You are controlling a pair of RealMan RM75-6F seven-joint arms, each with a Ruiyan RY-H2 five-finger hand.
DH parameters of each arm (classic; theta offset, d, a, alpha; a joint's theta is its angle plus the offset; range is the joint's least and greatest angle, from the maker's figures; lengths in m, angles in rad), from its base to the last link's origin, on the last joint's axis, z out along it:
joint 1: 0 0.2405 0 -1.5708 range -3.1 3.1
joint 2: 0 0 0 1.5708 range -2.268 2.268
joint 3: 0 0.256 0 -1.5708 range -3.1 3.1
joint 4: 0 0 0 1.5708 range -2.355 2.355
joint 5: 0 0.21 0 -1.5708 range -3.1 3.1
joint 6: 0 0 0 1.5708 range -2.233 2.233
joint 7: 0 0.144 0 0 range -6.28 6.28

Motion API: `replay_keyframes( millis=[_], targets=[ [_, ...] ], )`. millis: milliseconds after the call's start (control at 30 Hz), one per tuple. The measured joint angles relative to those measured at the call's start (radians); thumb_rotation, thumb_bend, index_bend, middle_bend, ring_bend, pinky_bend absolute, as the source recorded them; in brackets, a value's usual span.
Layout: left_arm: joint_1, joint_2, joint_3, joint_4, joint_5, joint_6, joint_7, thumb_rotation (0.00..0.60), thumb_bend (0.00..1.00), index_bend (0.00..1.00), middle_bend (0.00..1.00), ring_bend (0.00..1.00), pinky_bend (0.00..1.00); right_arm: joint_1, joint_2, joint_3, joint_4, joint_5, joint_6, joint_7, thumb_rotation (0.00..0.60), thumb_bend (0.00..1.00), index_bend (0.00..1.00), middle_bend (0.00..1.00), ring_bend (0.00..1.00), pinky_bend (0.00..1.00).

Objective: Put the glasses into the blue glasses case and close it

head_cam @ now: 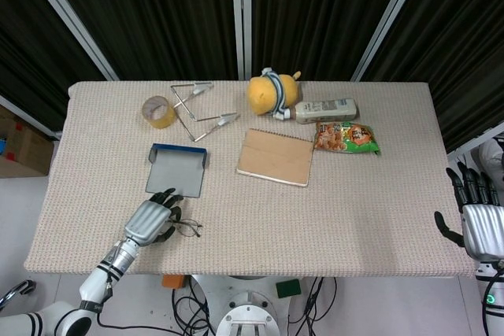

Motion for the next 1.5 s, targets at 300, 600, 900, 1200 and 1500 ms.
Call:
replay_keyframes(
  millis=[300,600,900,1200,1500],
  targets=[
    [-0.005,-0.022,-0.007,0.017,-0.007,0.010,-0.001,0.600,0.40,0.55,0.22,0.10,0.24,0.001,-0.005,-0.001,0.008,0.013,-0.013,-0.003,0.600,0.37,0.00,0.00,0.00,0.00],
    [-0.003,-0.031,-0.011,0.025,-0.005,0.036,-0.003,0.600,0.48,0.60,0.23,0.10,0.24,0.003,-0.006,-0.001,0.014,0.016,-0.019,0.003,0.600,0.37,0.00,0.00,0.00,0.00],
    [0.000,-0.026,-0.030,0.033,0.007,0.081,-0.009,0.600,0.48,0.62,0.23,0.09,0.24,0.004,-0.005,0.000,0.013,0.013,-0.017,0.003,0.600,0.38,0.00,0.00,0.00,0.00],
    [-0.046,-0.010,-0.128,0.084,0.016,0.131,0.022,0.600,0.48,0.64,0.15,0.05,0.21,0.007,-0.004,0.003,0.010,0.016,-0.021,0.001,0.600,0.38,0.00,0.00,0.00,0.00],
    [-0.133,-0.059,-0.203,0.206,-0.073,0.048,0.047,0.600,0.48,0.65,0.05,0.01,0.18,0.007,-0.003,0.005,0.012,0.026,-0.024,0.001,0.600,0.38,0.00,0.00,0.00,0.00]
  ],
)
